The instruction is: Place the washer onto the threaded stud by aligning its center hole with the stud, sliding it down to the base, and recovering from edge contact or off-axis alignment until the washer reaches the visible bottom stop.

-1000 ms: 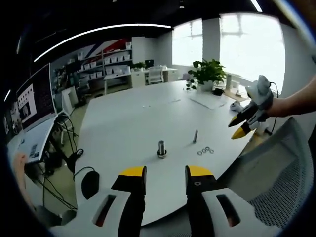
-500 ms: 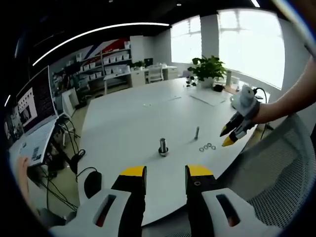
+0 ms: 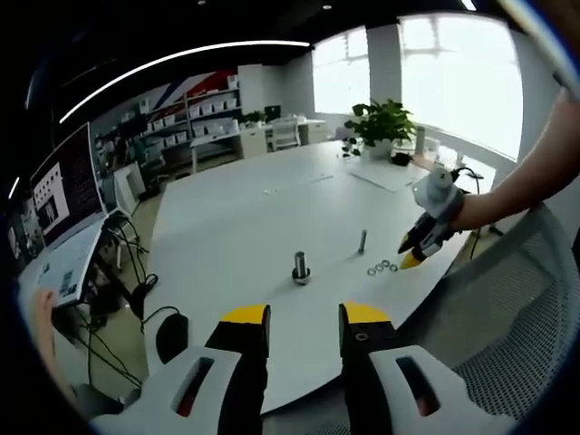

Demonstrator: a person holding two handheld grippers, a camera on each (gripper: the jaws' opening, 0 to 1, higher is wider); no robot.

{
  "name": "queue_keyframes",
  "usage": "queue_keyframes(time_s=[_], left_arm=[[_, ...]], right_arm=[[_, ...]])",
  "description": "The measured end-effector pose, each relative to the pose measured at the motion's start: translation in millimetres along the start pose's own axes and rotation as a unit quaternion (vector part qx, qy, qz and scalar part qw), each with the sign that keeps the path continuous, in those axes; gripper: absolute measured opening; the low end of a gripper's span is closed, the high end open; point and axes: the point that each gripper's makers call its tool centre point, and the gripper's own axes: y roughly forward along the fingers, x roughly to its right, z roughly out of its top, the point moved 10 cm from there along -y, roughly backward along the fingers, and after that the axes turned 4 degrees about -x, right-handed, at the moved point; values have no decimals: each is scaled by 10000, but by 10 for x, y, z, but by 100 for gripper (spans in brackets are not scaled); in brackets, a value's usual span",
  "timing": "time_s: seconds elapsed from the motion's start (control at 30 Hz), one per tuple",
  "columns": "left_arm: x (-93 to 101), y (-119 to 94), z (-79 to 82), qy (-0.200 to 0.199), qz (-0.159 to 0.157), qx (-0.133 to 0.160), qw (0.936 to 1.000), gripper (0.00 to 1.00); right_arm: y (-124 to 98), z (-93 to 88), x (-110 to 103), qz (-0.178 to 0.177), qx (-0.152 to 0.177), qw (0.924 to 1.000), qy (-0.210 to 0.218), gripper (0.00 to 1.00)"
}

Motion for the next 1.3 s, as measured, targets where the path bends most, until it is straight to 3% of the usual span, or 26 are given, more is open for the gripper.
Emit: queue_keyframes(time_s=[0.13,0.2,0.5,0.53,0.6,0.8,0.97,1.13,1.3], left_arm=[[-2,3,-1,-2,13,-2,10000,28],[-4,13,-13,16,5,-59,10000,28],[-11,31,-24,50,-30,-159,9999,28],[-9,35,-27,60,-32,-185,9998,28],[-2,39,-28,83,-40,-218,9997,28],[12,39,-29,107,-22,-257,9996,27],[2,43,-38,126,20,-290,9995,27],[-12,40,-34,110,55,-278,9995,26],[-25,43,-40,137,86,-309,9994,26]], right_arm=[[3,2,-121,15,-210,9991,-367,29],[109,19,-60,88,-283,9987,-419,29],[209,88,17,181,-512,9957,-754,27],[116,89,-55,194,-586,9942,-885,27],[139,125,-34,225,-744,9890,-1256,26],[144,179,-78,238,-1060,9849,-1345,26],[196,253,-63,325,-1319,9746,-1779,25],[245,291,-21,355,-1456,9695,-1942,23],[168,299,-63,422,-1575,9604,-2260,21]])
